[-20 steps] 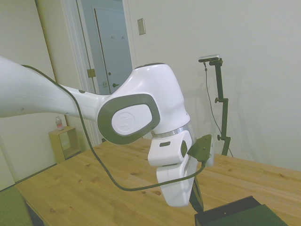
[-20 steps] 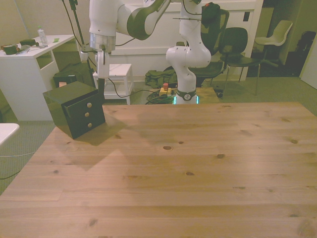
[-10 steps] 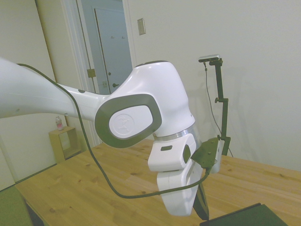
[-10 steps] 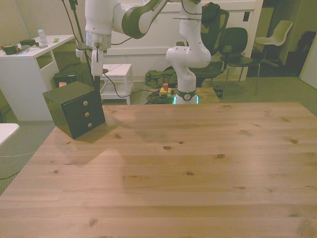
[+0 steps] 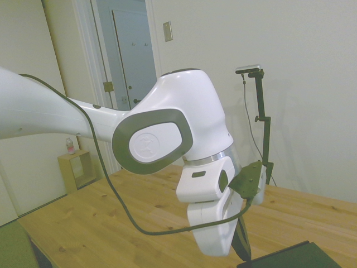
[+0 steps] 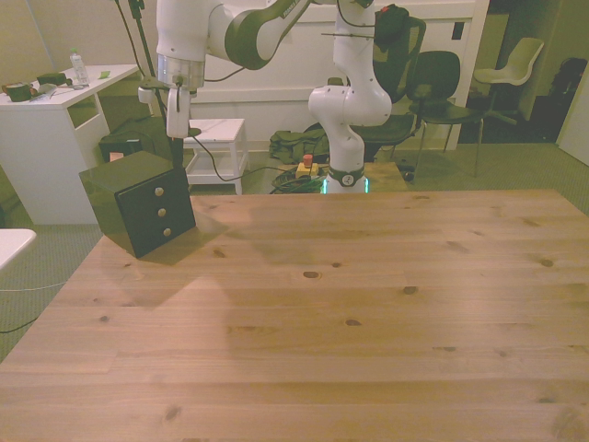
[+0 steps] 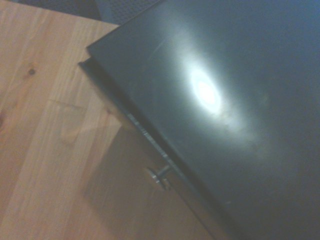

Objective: Close the top drawer

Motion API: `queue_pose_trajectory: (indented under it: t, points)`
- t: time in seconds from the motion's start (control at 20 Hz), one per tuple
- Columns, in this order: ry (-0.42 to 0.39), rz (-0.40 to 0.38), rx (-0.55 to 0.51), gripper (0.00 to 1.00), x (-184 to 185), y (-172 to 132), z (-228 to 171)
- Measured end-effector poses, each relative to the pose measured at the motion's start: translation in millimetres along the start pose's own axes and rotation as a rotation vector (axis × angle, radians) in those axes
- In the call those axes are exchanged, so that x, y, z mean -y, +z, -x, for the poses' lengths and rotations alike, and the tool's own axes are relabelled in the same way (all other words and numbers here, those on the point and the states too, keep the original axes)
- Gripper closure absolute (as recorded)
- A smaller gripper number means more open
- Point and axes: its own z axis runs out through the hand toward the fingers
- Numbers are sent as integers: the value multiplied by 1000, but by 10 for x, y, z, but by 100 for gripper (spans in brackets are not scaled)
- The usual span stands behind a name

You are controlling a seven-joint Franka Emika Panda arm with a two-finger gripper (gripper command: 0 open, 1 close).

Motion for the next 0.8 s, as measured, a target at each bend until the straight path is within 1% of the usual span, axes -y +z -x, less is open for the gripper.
queue_pose_trajectory:
  t: [0.25,0.5,0.8]
  points:
    - [-72,-21,10,100,79,-42,381]
    - [-160,-68,18,100,134,-85,697]
    - [-222,-90,17,100,88,-145,881]
